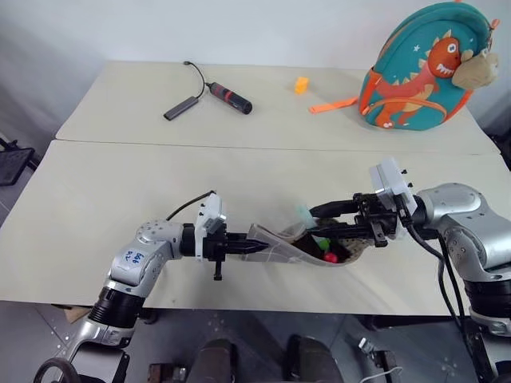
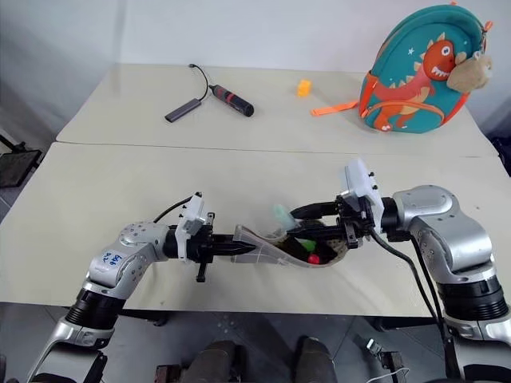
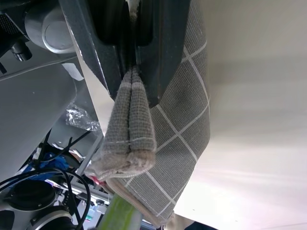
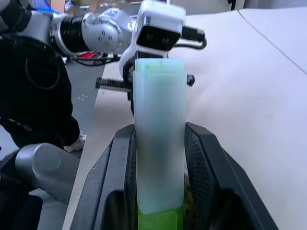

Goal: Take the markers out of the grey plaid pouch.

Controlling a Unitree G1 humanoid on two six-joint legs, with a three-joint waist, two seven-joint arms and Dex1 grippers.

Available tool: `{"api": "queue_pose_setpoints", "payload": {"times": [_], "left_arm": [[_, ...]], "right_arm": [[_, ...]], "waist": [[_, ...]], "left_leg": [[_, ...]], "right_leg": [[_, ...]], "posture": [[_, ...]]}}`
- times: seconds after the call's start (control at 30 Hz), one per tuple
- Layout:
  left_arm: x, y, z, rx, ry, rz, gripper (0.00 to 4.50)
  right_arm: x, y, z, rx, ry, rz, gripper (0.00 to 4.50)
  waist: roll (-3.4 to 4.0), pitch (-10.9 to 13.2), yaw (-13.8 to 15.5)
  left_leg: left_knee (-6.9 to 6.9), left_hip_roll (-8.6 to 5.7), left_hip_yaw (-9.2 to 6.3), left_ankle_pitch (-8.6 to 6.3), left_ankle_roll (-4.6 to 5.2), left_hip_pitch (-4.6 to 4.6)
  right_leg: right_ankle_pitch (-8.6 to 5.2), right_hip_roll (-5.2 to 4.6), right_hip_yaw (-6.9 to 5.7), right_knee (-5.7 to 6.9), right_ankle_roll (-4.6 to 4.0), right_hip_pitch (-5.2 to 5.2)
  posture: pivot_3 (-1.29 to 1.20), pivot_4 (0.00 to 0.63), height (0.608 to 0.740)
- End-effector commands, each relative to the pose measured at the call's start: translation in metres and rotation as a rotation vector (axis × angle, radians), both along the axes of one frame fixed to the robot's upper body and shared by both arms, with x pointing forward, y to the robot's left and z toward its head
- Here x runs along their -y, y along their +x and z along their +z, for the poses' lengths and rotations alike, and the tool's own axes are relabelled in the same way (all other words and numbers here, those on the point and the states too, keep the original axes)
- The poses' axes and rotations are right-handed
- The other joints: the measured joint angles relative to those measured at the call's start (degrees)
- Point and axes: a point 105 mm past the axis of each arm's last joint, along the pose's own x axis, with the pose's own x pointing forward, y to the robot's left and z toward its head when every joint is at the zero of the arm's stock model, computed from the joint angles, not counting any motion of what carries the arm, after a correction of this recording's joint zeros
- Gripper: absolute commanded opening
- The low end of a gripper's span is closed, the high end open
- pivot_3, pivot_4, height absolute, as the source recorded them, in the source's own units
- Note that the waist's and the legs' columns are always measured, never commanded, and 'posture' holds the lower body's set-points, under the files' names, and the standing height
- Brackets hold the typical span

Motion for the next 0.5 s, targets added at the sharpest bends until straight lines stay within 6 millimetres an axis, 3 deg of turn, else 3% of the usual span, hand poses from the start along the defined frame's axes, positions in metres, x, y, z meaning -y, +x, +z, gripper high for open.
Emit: {"api": "queue_pose_setpoints", "payload": {"times": [0.03,0.13,0.23,0.37,0.5], "left_arm": [[-0.004,0.000,-0.005,-0.008,0.014,0.021,0.00],[-0.007,-0.002,-0.004,-0.012,0.010,0.016,0.00],[-0.009,-0.004,-0.005,-0.014,0.014,0.001,0.00],[-0.012,-0.006,-0.008,-0.018,0.013,-0.012,0.00],[-0.012,-0.007,-0.008,-0.017,-0.009,-0.026,0.00]], "right_arm": [[0.005,0.002,0.040,0.049,0.135,-0.025,1.09],[0.026,0.007,0.068,0.011,0.206,-0.096,1.09],[0.048,0.012,0.072,-0.028,0.165,-0.187,1.09],[0.085,0.010,0.042,-0.136,-0.072,-0.300,1.09],[0.154,0.033,-0.012,-0.214,-0.269,-0.673,1.09]], "waist": [[0.06,0.0,0.0],[0.07,0.0,0.1],[0.07,0.0,0.4],[0.08,0.0,0.3],[0.08,0.0,0.2]], "left_leg": [[0.00,0.01,0.00,0.00,0.00,0.00],[0.01,0.04,-0.02,0.00,0.00,0.00],[-0.01,0.05,-0.08,-0.02,0.03,-0.05],[-0.07,-0.05,-0.03,-0.06,0.10,-0.06],[-0.07,-0.07,0.19,-0.06,0.10,-0.03]], "right_leg": [[0.00,0.00,0.00,0.00,0.00,0.00],[0.00,-0.01,0.00,-0.01,0.00,0.00],[0.00,-0.05,-0.04,-0.05,0.00,0.00],[0.00,-0.07,-0.04,-0.12,0.00,0.00],[0.00,-0.07,0.00,-0.10,0.01,0.00]], "posture": [[0.00,0.150,0.740],[0.00,0.150,0.740],[0.00,0.150,0.740],[0.00,0.150,0.740],[0.00,0.150,0.740]]}}
